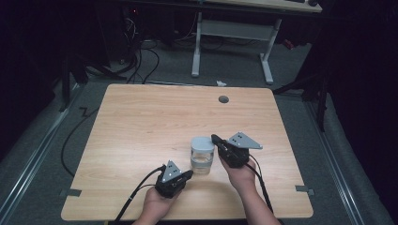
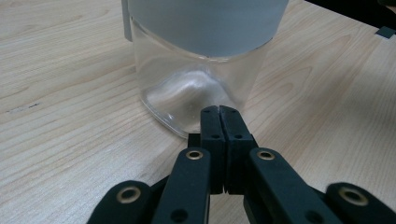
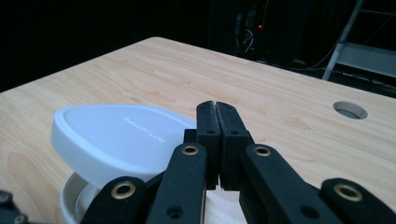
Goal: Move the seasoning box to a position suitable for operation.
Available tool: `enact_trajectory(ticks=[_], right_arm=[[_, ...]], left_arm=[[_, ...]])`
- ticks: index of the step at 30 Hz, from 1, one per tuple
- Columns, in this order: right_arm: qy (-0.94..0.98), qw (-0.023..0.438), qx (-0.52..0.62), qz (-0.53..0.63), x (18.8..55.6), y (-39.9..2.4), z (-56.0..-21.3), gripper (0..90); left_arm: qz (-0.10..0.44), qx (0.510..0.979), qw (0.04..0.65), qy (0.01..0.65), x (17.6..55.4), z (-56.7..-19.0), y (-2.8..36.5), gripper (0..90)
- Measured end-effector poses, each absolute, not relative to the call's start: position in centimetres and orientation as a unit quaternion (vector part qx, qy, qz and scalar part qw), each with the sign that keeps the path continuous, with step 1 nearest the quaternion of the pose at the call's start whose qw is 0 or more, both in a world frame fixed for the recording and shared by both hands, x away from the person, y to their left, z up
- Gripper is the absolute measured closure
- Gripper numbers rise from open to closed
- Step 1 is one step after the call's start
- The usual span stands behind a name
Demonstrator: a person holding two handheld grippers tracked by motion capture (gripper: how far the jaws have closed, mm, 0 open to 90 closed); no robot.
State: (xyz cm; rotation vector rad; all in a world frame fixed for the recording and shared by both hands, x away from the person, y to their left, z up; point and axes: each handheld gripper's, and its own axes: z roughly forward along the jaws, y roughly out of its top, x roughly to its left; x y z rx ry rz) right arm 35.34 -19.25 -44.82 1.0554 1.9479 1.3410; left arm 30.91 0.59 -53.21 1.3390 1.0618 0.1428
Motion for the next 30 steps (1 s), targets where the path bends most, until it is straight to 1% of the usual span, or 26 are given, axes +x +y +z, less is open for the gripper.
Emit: enact_trajectory(ticks=[3, 4, 5, 6, 10, 13, 16, 17, 19, 23, 25, 26, 27, 28, 29, 30], right_arm=[[0.725, 0.272, 0.389, 0.499, 34.5, -19.4, -45.1, 89.2], [0.726, 0.27, 0.39, 0.499, 34.3, -19.4, -45.2, 89.2], [0.725, 0.271, 0.389, 0.499, 34.1, -19.5, -45.2, 89.2], [0.727, 0.271, 0.387, 0.498, 34.0, -19.5, -45.2, 89.1], [0.726, 0.276, 0.385, 0.499, 33.3, -20.0, -45.2, 88.9], [0.725, 0.275, 0.39, 0.496, 32.9, -20.6, -45.5, 88.5], [0.725, 0.273, 0.403, 0.487, 32.6, -21.8, -46.5, 87.8], [0.725, 0.273, 0.403, 0.487, 32.6, -21.8, -46.5, 87.8], [0.724, 0.269, 0.421, 0.476, 32.5, -23.2, -47.7, 87.1], [0.717, 0.265, 0.45, 0.461, 32.2, -25.3, -49.3, 85.6], [0.716, 0.266, 0.456, 0.457, 32.1, -25.9, -49.6, 84.6], [0.709, 0.267, 0.47, 0.453, 31.7, -27.1, -50.1, 82.6], [0.705, 0.267, 0.476, 0.452, 31.5, -27.8, -50.3, 81.1], [0.702, 0.267, 0.483, 0.451, 31.3, -28.4, -50.5, 79.2], [0.702, 0.267, 0.483, 0.451, 31.3, -28.4, -50.5, 79.2], [0.695, 0.27, 0.494, 0.448, 30.8, -29.5, -50.9, 74.7]], left_arm=[[0.061, 0.588, 0.657, 0.468, 30.9, -53.2, 0.6, 89.1], [0.065, 0.626, 0.636, 0.447, 30.8, -53.3, 1.3, 89.0], [0.063, 0.624, 0.638, 0.447, 30.8, -53.3, 1.4, 88.9], [0.058, 0.585, 0.658, 0.47, 30.9, -53.2, 0.7, 88.7], [0.055, 0.585, 0.657, 0.472, 30.9, -53.1, 0.9, 87.6], [0.063, 0.596, 0.651, 0.467, 30.7, -53.2, 0.6, 85.5], [0.067, 0.608, 0.642, 0.462, 30.5, -53.1, 0.5, 84.0], [0.067, 0.608, 0.642, 0.462, 30.5, -53.1, 0.5, 83.5], [0.067, 0.606, 0.643, 0.463, 30.6, -52.8, 0.8, 82.3], [0.119, 0.611, 0.641, 0.449, 31.3, -52.2, 3.1, 77.1], [0.126, 0.609, 0.64, 0.452, 31.6, -52.1, 3.7, 72.8], [0.144, 0.602, 0.633, 0.465, 32.7, -51.9, 5.9, 69.4], [0.151, 0.597, 0.629, 0.475, 33.2, -51.9, 6.9, 66.7], [0.162, 0.593, 0.625, 0.48, 33.5, -51.9, 7.8, 64.3], [0.162, 0.593, 0.625, 0.48, 33.5, -51.9, 7.8, 62.1], [0.191, 0.581, 0.614, 0.498, 34.1, -52.3, 9.9, 60.1]])
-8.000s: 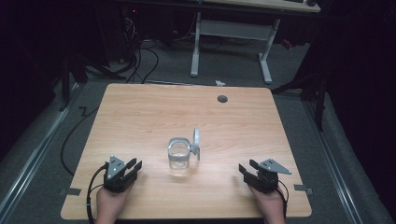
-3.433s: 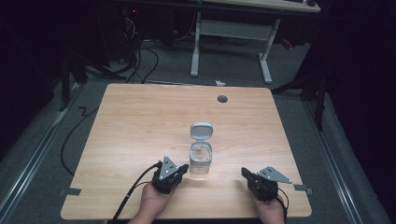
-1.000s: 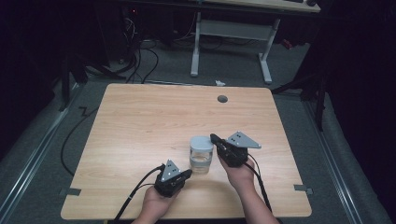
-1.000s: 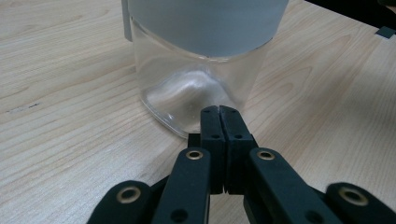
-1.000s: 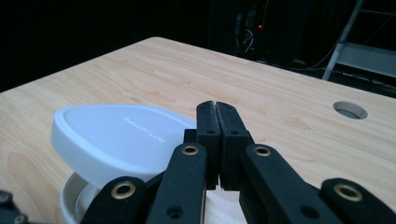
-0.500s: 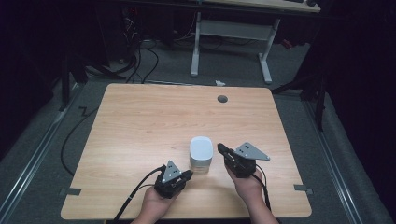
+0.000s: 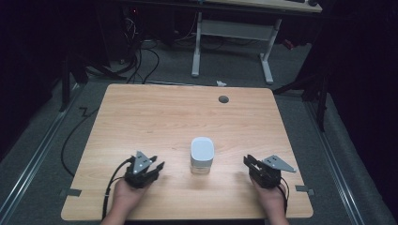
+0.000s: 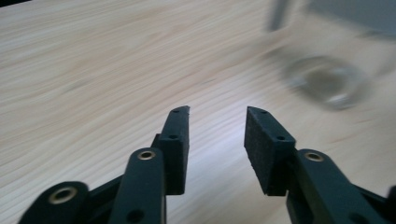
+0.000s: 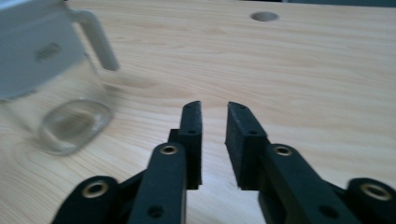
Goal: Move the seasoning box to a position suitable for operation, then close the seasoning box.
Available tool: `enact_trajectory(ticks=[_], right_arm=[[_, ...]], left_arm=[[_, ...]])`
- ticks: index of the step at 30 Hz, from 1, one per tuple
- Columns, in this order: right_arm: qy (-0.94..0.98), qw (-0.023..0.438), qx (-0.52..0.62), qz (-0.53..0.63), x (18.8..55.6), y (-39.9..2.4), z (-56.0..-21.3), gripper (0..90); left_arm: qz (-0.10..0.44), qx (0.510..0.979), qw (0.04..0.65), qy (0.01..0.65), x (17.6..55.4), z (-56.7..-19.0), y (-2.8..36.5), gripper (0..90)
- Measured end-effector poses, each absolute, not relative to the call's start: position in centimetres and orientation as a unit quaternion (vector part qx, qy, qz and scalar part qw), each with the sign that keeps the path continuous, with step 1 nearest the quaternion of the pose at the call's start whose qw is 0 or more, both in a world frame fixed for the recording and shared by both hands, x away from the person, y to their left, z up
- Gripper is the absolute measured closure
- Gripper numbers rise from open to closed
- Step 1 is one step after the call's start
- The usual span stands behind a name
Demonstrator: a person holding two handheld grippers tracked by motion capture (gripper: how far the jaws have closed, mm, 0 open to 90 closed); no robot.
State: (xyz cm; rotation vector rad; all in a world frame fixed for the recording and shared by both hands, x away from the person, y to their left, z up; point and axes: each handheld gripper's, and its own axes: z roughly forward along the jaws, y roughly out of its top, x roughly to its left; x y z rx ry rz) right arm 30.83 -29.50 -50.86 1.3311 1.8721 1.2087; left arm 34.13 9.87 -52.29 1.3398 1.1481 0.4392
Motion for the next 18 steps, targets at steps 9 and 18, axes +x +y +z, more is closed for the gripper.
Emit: enact_trajectory(ticks=[9, 18], right_arm=[[0.67, 0.311, 0.524, 0.424, 28.6, -32.7, -51.5, 54.0], [0.677, 0.327, 0.521, 0.403, 28.7, -32.8, -51.6, 49.9]], left_arm=[[0.243, 0.552, 0.582, 0.545, 34.9, -53.7, 15.2, 56.4], [0.242, 0.551, 0.581, 0.547, 34.4, -53.9, 15.9, 54.7]])
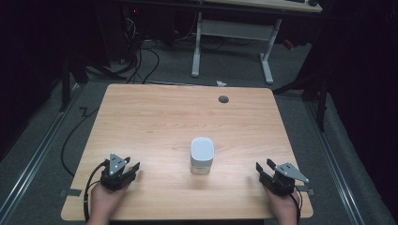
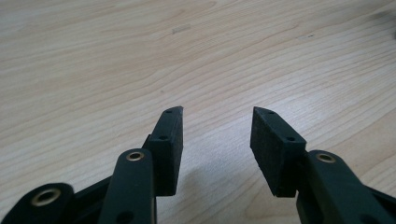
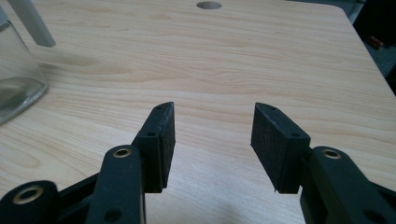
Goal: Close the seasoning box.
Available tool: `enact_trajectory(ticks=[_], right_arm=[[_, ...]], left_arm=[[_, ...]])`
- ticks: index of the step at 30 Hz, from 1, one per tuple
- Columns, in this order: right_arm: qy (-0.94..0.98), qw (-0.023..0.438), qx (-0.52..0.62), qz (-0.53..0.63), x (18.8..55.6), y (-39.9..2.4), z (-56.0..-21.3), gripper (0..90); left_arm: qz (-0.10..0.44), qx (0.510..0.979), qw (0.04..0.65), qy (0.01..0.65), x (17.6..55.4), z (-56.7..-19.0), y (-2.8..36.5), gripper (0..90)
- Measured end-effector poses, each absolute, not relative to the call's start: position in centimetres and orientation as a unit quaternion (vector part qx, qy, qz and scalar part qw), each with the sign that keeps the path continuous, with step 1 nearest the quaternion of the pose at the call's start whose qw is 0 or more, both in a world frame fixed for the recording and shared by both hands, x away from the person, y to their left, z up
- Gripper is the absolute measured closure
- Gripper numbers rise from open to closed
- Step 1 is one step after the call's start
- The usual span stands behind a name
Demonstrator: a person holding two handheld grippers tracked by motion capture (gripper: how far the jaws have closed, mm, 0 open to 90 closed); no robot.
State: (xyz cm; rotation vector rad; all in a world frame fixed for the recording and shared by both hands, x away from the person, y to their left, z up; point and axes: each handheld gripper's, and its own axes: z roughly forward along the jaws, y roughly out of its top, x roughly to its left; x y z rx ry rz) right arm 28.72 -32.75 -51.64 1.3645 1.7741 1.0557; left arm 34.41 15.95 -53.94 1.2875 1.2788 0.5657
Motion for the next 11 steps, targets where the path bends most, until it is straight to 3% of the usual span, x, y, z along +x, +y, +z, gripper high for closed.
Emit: enact_trajectory(ticks=[11], right_arm=[[0.69, 0.322, 0.51, 0.401, 29.56, -31.85, -51.71, 47.3]], left_arm=[[0.248, 0.539, 0.584, 0.554, 33.74, -53.89, 16.57, 54.6]])
